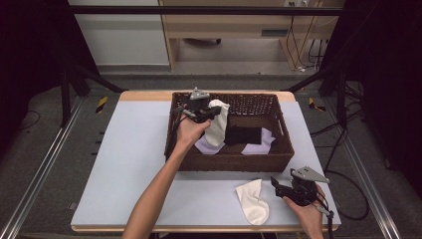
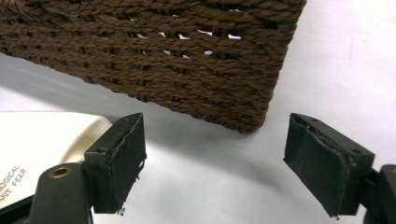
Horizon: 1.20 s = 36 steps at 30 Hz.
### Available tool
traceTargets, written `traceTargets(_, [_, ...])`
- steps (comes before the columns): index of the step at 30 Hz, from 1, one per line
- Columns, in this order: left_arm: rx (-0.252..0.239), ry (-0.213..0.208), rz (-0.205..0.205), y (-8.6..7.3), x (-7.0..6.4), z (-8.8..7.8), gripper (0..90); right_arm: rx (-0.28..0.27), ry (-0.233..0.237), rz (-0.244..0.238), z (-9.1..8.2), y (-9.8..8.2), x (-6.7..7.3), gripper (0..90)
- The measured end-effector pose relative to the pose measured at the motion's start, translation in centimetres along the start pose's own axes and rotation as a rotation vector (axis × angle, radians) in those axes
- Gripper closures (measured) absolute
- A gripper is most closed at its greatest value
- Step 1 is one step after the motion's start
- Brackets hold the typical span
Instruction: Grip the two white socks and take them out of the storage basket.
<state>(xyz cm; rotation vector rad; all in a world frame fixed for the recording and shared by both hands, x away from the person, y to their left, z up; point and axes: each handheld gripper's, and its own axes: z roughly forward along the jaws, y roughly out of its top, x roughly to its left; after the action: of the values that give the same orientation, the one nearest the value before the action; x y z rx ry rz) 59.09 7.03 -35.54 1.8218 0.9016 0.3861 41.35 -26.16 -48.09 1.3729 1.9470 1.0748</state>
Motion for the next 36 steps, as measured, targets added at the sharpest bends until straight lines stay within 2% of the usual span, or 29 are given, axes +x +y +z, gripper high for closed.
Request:
traceTargets(9, [-0.14, 0.003, 0.018, 1.1, -0.4, -5.4, 88.1, -0.013, -0.007, -0.002, -0.3, 0.0, 0.0, 20.2])
traceTargets(14, [-0.173, 0.012, 0.048, 1.4, -0.8, -8.1, 88.0, -0.021, -0.016, -0.004, -0.5, 0.1, 0.0, 19.9])
traceTargets(21, [-0.233, 0.006, 0.081, 1.5, -1.6, -11.4, 88.0, -0.015, -0.019, 0.002, -0.6, 0.1, -0.1, 19.7])
traceTargets(27, [-0.298, -0.025, 0.089, 1.8, -2.4, -14.4, 88.0, -0.019, -0.025, -0.005, -0.6, 0.0, -0.2, 19.7])
traceTargets(31, [-0.303, -0.025, 0.103, 1.4, -3.1, -16.3, 88.0, -0.023, -0.028, -0.005, -0.7, 0.0, -0.2, 19.7])
traceTargets(36, [-0.321, -0.05, 0.107, 0.2, -3.6, -18.5, 87.9, -0.023, -0.023, 0.006, -0.9, 0.1, -0.1, 19.6])
